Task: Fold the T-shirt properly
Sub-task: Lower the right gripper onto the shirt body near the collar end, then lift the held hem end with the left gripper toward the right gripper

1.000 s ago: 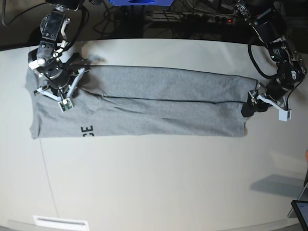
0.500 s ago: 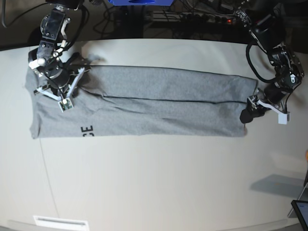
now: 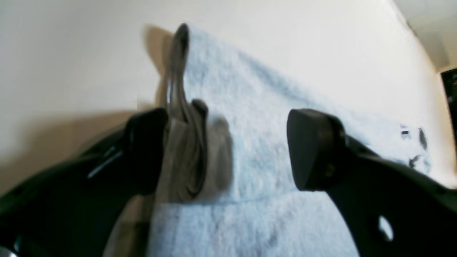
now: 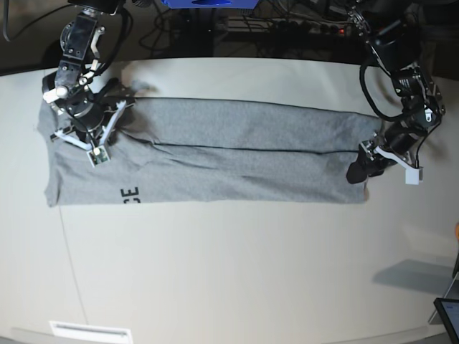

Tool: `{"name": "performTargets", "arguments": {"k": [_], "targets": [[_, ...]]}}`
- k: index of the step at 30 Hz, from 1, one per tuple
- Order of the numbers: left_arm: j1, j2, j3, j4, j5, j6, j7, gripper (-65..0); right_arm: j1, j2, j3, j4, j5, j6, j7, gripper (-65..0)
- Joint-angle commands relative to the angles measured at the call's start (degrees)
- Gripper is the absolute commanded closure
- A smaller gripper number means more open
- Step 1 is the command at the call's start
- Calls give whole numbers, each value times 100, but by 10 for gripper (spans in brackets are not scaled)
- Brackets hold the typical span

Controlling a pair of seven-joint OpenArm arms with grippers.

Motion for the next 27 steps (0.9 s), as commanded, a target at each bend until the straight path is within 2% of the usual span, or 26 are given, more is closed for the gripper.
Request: {"name": "performTargets", "arguments": {"k": [1, 6, 8, 10, 15, 17, 24, 25, 27], "targets": [[-9, -16, 20, 18, 278, 77, 301, -497, -32, -4, -7, 37, -85, 54, -183, -12], [-9, 19, 20, 18, 296, 77, 301, -494, -32, -4, -7, 37, -94, 54, -183, -13], [-9, 19, 20, 18, 296, 77, 301, -464, -32, -4, -7, 37, -94, 54, -192, -13], [-9, 19, 20, 18, 296, 77, 301, -373, -32, -4, -7, 37, -94, 54, -192, -13], [-9, 19, 20, 18, 296, 77, 301, -87, -32, -4, -7, 37, -94, 54, -192, -13], [-9, 11, 20, 18, 296, 77, 301, -5, -32, -4, -7, 37, -94, 54, -192, -13], [0, -77, 29, 369, 305, 77, 301, 0, -32, -4, -7, 37, -94, 54, -192, -13], [27, -69, 29, 536, 305, 135, 301, 0, -32, -4, -7, 37, -94, 54, -192, -13], [167, -42, 29, 1029, 305, 486, 301, 0, -32, -4, -7, 37, -94, 54, -192, -13]]}}
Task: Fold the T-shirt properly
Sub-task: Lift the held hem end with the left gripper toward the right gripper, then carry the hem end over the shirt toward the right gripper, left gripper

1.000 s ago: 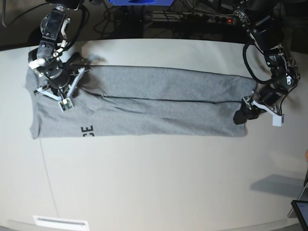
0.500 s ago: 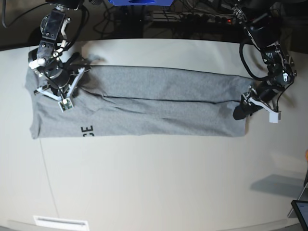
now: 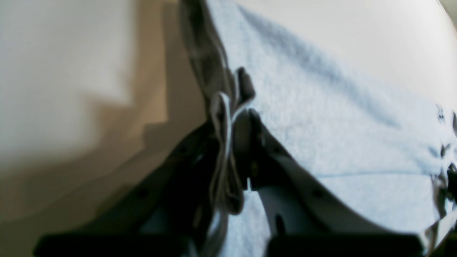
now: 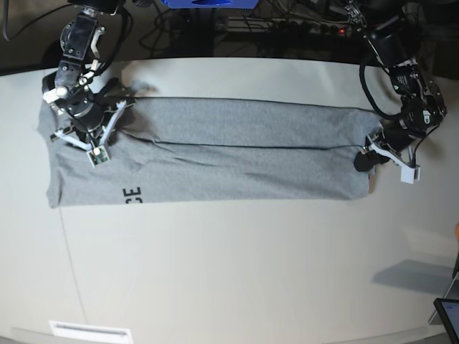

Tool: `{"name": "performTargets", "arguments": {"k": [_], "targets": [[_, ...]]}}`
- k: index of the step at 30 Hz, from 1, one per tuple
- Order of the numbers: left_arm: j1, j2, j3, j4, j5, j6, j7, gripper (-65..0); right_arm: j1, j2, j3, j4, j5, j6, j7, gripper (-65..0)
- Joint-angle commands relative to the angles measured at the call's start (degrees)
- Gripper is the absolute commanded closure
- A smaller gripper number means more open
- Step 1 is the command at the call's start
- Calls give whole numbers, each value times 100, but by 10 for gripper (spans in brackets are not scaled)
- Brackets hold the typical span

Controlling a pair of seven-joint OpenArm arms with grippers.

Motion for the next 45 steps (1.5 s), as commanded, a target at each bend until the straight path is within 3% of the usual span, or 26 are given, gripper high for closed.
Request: {"name": "performTargets", "arguments": {"k": [1, 10, 14, 18, 25, 45], "targets": [[-42, -77, -34, 379, -119, 83, -117, 0, -30, -6, -7, 37, -92, 54, -187, -13], [142, 11, 889, 1645, -155, 944, -117, 0, -30, -6, -7, 37, -92, 54, -187, -13], [186, 196, 1100, 2119, -155, 1129, -108, 0, -30, -6, -7, 37, -92, 54, -187, -13], [230, 433, 1170, 2585, -155, 1551, 261, 0, -38, -6, -7, 37, -101, 54, -187, -13], [257, 1013, 1170, 3201, -155, 1568, 833, 0, -38, -6, -7, 37, -101, 54, -196, -13], [353, 2209, 1785, 3201, -128, 1762, 842, 0, -21, -6, -16, 28, -83, 54, -310, -12]]}}
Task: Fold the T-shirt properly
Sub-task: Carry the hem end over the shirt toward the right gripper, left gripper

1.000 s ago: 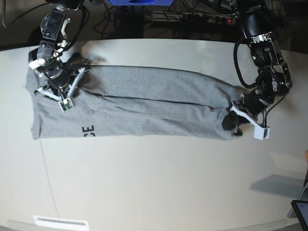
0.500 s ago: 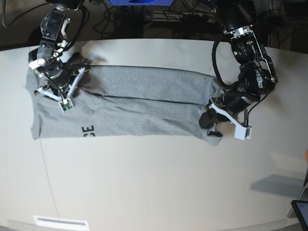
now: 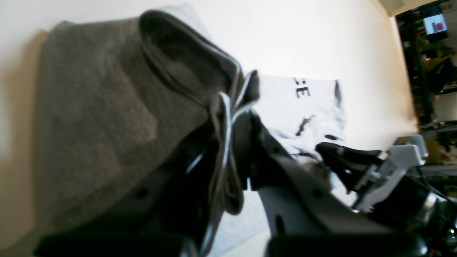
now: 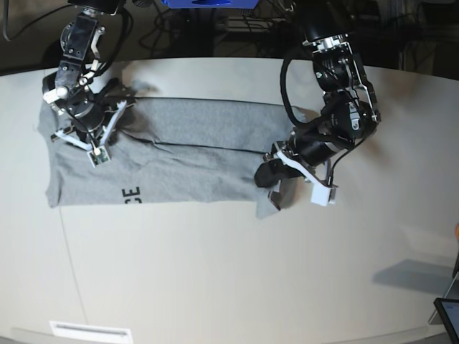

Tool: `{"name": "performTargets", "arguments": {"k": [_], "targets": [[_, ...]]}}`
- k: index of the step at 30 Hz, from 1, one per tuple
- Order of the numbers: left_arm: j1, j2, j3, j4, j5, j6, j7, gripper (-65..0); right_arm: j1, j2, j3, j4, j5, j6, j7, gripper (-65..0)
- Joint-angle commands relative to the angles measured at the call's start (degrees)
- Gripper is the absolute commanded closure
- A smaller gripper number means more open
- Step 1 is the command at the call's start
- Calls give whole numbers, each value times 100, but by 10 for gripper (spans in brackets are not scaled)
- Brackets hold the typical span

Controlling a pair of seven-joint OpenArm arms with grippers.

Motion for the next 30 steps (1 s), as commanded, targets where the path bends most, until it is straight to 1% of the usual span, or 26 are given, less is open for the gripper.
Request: {"name": "performTargets", "arguments": {"k": [1, 4, 6, 16, 25, 30], "targets": [[-77, 54, 107, 16, -130, 0, -94, 0, -25, -4, -5, 24, -107, 54, -249, -12], [-104, 124, 283, -195, -130, 0, -120, 0, -34, -4, -5, 24, -107, 54, -249, -12], [-121, 230, 283, -336, -130, 0, -120, 0, -34, -4, -5, 24, -107, 54, -249, -12], [-148, 476, 318, -529, -130, 0, -129, 0, -43, 5, -5, 24, -107, 54, -249, -12], [-174, 484, 336, -899, -148, 0, -129, 0, -43, 5, -5, 24, -107, 54, -249, -12], [-209, 484, 635, -899, -148, 0, -147, 0, -43, 5, -5, 24, -98, 54, -249, -10]]}}
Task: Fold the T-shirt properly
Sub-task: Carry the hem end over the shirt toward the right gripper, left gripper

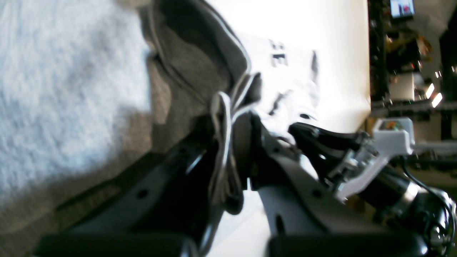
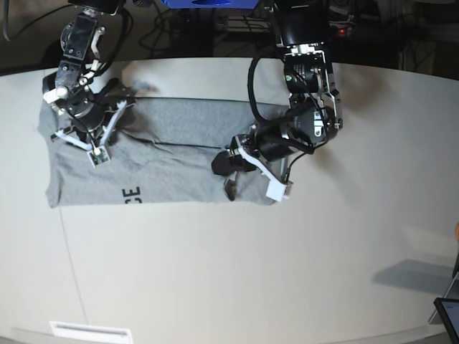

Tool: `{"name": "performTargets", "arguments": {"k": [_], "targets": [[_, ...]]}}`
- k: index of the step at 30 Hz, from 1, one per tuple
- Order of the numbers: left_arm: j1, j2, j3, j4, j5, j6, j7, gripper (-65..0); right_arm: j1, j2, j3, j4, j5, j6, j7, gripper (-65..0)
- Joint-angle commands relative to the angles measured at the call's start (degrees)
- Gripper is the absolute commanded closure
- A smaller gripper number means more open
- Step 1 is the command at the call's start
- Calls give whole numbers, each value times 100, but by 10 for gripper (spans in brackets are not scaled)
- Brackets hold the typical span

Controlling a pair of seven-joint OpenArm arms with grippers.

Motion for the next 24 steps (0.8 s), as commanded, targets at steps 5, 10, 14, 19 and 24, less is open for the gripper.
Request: {"name": "performTargets", "arguments": {"k": [5, 10, 14, 19, 24], "targets": [[-144, 12, 350, -155, -159, -35, -479, 0, -93, 3, -5, 24, -103, 56, -251, -10], [-153, 12, 632, -524, -159, -35, -743, 0, -120, 11, -5, 33, -103, 56, -251, -10], [-162, 12, 755, -568, -159, -35, -760, 0, -120, 11, -5, 33, -103, 56, -251, -10], [-170, 12, 720, -568, -159, -35, -769, 0, -120, 11, -5, 33, -103, 56, -251, -10], [-170, 12, 711, -568, -159, -35, -786, 0, -120, 11, -5, 33, -103, 56, -251, -10]]}}
